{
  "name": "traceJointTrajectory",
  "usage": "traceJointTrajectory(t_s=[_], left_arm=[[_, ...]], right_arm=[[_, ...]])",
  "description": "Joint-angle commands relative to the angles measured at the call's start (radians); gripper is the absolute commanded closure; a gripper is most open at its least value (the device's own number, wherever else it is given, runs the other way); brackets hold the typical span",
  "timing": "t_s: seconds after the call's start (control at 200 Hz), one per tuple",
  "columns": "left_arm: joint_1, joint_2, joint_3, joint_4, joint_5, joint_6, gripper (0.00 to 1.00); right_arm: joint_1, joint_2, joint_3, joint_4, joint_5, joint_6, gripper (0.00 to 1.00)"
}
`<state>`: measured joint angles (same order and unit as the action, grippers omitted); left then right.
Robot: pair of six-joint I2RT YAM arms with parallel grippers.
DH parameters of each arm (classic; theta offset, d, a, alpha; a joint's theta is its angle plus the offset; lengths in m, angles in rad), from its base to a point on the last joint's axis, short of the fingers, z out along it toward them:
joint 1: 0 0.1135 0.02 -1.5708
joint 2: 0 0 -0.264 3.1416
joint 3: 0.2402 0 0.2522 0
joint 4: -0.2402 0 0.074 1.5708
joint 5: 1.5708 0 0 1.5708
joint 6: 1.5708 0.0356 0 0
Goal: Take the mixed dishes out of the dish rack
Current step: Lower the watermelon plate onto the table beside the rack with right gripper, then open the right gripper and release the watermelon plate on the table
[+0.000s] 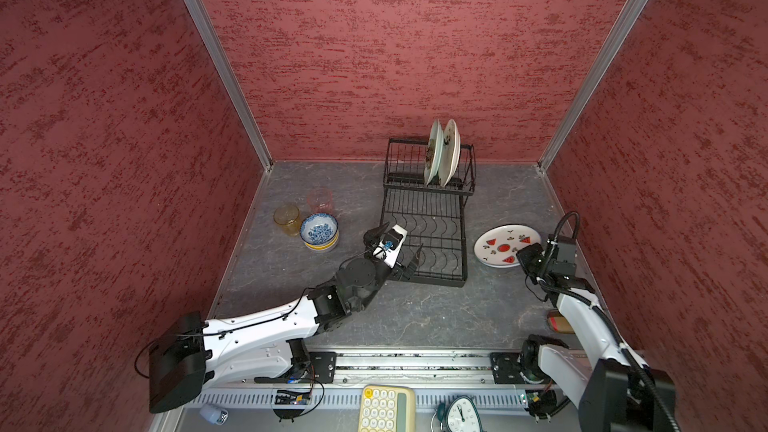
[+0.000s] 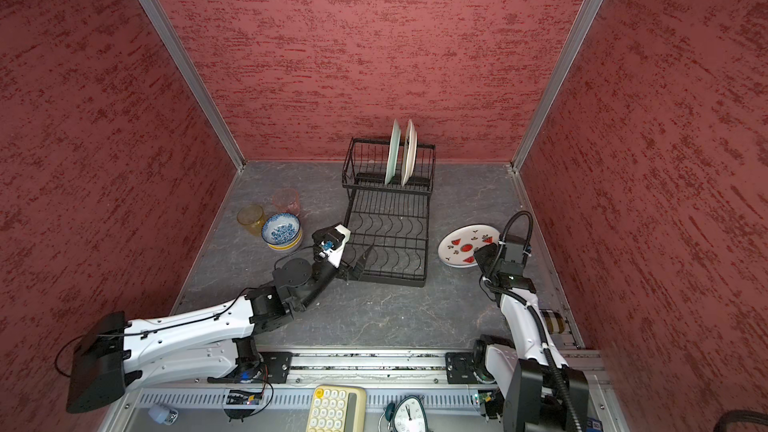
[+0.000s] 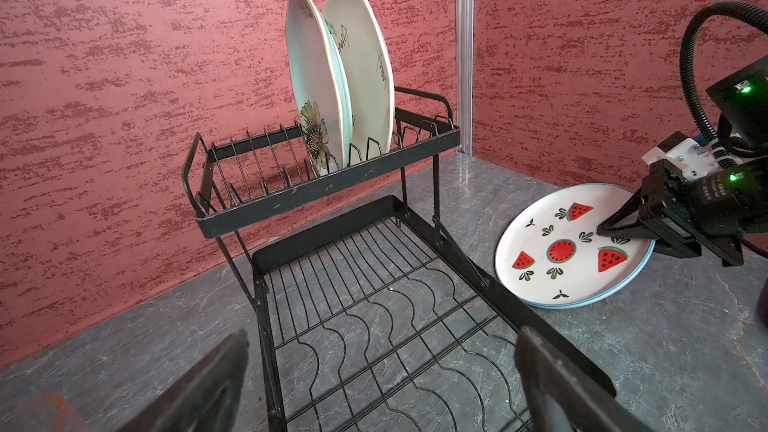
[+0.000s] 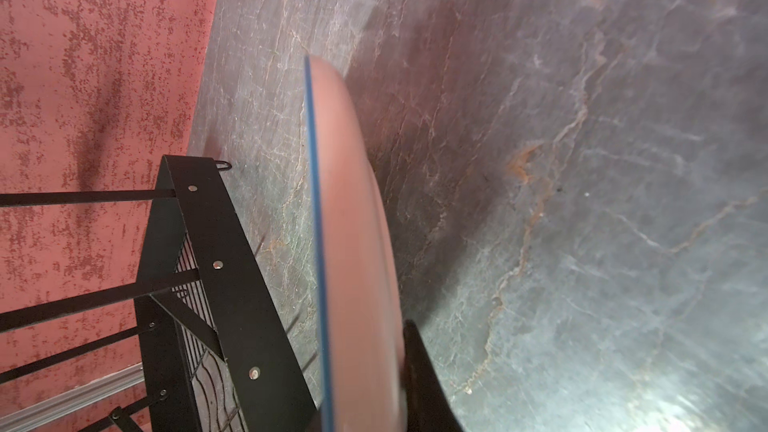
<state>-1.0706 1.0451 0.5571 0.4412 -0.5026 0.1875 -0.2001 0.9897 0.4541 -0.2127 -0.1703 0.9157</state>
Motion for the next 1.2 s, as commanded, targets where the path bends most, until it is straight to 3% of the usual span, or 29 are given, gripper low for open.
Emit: traceJointTrajectory(t_s=[0.0, 0.195, 0.351, 0.526, 0.736, 1.192], left_arm=[[0.005, -0.007, 0.0, -0.002, -0.001, -0.011, 0.0], [0.005, -0.007, 0.0, -0.003, -0.003, -0.012, 0.0], [0.005, -0.008, 0.0, -0.004, -0.004, -0.011, 0.0], [0.005, -0.001, 0.005, -0.006, -0.018, -0.011, 0.0], [0.005, -0.001, 0.009, -0.014, -0.016, -0.013, 0.0], [0.005, -0.005, 0.01, -0.019, -0.017, -0.012, 0.0]], right_arm=[[-0.007, 0.001, -0.004, 0.101, -0.027, 0.015, 1.0], [-0.011, -0.005, -0.004, 0.091, -0.013, 0.009, 0.97], [-0.011, -0.004, 0.0, 0.085, -0.005, 0.004, 0.88], [-0.012, 0.009, 0.001, 0.092, -0.02, -0.006, 0.84], [-0.012, 0.018, 0.002, 0.077, -0.015, -0.02, 0.68], [-0.012, 0.02, 0.0, 0.07, -0.017, -0.024, 0.55]])
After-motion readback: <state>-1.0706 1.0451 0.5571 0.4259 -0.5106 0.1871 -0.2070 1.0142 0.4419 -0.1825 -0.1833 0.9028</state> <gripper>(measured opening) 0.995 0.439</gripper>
